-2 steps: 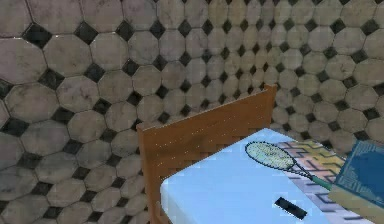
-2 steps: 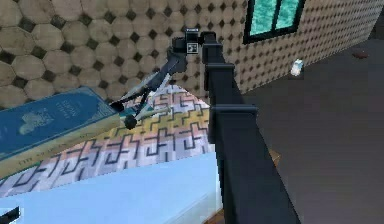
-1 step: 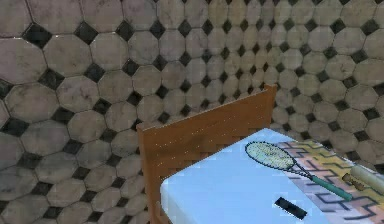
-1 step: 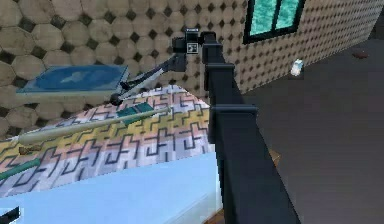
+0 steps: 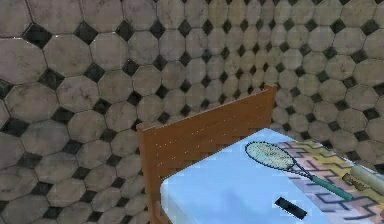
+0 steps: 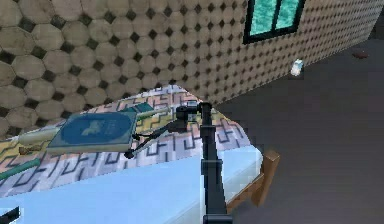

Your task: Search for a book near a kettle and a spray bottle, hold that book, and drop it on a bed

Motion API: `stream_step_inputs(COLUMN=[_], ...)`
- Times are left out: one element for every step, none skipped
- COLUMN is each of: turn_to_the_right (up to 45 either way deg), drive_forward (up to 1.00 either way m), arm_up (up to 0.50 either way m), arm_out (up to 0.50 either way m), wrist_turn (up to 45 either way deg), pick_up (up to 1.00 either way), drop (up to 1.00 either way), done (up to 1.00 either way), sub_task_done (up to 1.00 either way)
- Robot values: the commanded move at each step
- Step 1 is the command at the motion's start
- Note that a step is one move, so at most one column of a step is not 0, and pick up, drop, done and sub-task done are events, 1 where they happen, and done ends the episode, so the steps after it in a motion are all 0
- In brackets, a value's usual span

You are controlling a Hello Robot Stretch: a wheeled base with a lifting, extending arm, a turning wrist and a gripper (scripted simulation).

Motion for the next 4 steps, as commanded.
stream_step_inputs(turn_to_the_right=[0.0,0.0,0.0,0.0], drive_forward=[0.00,0.00,0.00,0.00], arm_up=[-0.32,0.00,0.10,0.00], arm_out=[0.00,0.00,0.00,-0.08], wrist_turn=[0.0,0.0,0.0,0.0], pick_up=[0.00,0.00,0.00,0.00], drop=[0.00,1.00,0.00,0.00], done=[0.00,0.00,0.00,0.00], sub_task_done=[0.00,0.00,0.00,0.00])
